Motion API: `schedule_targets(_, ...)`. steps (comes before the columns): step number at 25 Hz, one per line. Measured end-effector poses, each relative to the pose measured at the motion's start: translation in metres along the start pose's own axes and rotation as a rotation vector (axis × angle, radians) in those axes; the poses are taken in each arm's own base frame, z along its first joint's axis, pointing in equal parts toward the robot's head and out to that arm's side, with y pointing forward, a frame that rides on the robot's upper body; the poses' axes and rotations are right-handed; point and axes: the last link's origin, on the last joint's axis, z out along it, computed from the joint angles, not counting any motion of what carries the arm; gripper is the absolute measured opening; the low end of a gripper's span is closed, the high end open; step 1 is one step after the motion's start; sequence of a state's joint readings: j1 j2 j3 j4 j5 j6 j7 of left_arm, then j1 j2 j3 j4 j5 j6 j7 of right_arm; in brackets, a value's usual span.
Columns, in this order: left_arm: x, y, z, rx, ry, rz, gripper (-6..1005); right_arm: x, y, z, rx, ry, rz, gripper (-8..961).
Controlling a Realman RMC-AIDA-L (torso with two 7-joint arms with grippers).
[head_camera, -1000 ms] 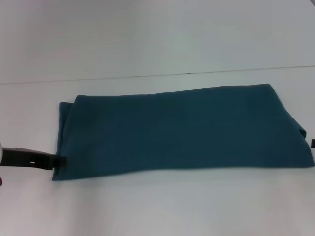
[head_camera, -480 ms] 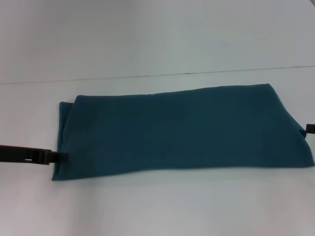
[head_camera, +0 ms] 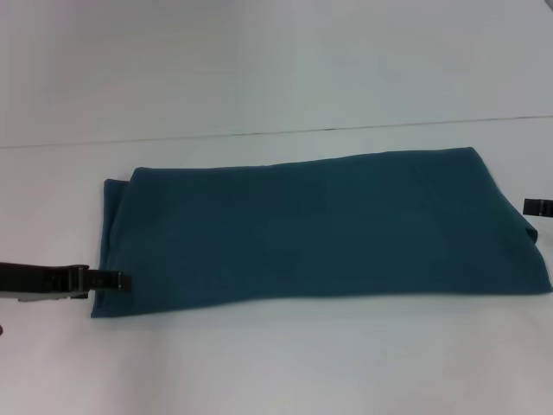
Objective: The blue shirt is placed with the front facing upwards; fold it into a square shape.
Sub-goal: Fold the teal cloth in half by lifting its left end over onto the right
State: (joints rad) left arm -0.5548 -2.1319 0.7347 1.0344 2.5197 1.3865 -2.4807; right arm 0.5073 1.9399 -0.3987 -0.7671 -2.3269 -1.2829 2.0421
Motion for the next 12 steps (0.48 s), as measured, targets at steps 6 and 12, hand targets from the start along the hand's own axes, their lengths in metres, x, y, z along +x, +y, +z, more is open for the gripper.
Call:
schedule_targets(6, -0.01, -0.003, 0.0, 0.0, -0.027, -0.106, 834, -0.01, 0.001, 0.002, 0.008, -0.017, -0.013, 910)
schedule_targets(12, -0.017, -0.003, 0.006, -0.007, -0.029, -0.139, 905, -0.019, 0.002, 0.002, 0.012, -0.026, -0.038, 922)
